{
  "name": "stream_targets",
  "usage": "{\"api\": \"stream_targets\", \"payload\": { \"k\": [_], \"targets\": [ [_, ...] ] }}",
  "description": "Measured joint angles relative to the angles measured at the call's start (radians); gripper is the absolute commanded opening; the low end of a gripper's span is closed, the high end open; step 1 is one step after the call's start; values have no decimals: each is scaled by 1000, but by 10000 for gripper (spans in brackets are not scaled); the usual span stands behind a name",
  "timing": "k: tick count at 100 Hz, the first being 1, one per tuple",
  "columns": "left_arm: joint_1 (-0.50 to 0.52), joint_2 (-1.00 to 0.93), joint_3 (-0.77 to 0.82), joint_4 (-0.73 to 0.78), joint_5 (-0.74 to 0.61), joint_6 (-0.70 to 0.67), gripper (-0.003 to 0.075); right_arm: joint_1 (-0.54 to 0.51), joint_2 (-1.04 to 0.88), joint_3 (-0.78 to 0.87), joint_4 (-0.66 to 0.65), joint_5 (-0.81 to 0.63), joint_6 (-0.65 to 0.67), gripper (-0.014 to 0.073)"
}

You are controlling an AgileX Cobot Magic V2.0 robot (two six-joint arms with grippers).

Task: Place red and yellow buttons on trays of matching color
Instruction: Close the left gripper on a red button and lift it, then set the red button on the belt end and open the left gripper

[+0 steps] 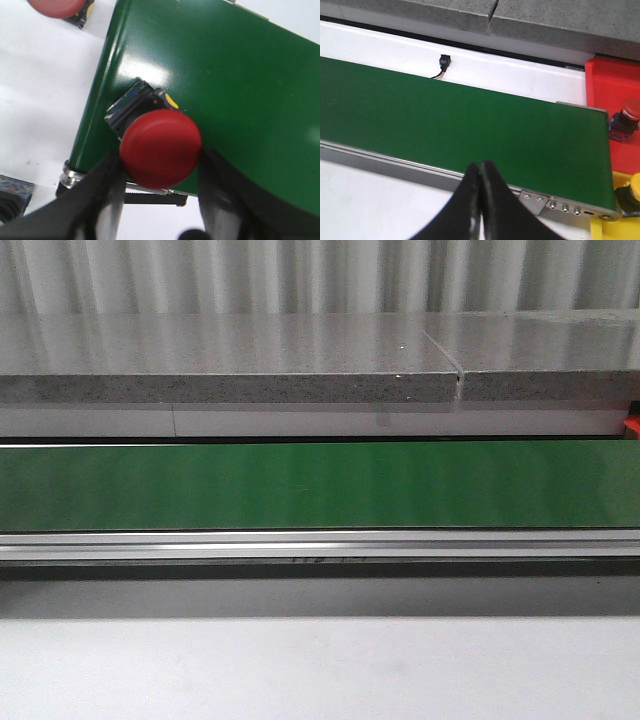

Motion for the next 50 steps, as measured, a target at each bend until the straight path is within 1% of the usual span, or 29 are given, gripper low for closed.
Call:
{"api": "stream_targets", "payload": {
  "k": [6, 11, 16, 34, 50],
  "targets": [
    [0, 0, 0, -2, 0, 1, 405, 0, 0, 0, 0, 0, 0, -68],
    [0, 0, 0, -4, -2, 4, 465, 0, 0, 0, 0, 0, 0, -68],
    [0, 0, 0, -4, -7, 5, 498, 0, 0, 0, 0, 0, 0, -68],
    [0, 0, 0, -16, -22, 15, 504, 0, 0, 0, 0, 0, 0, -68],
    [0, -25, 0, -70, -50, 46, 504, 0, 0, 0, 0, 0, 0, -68]
  ]
}}
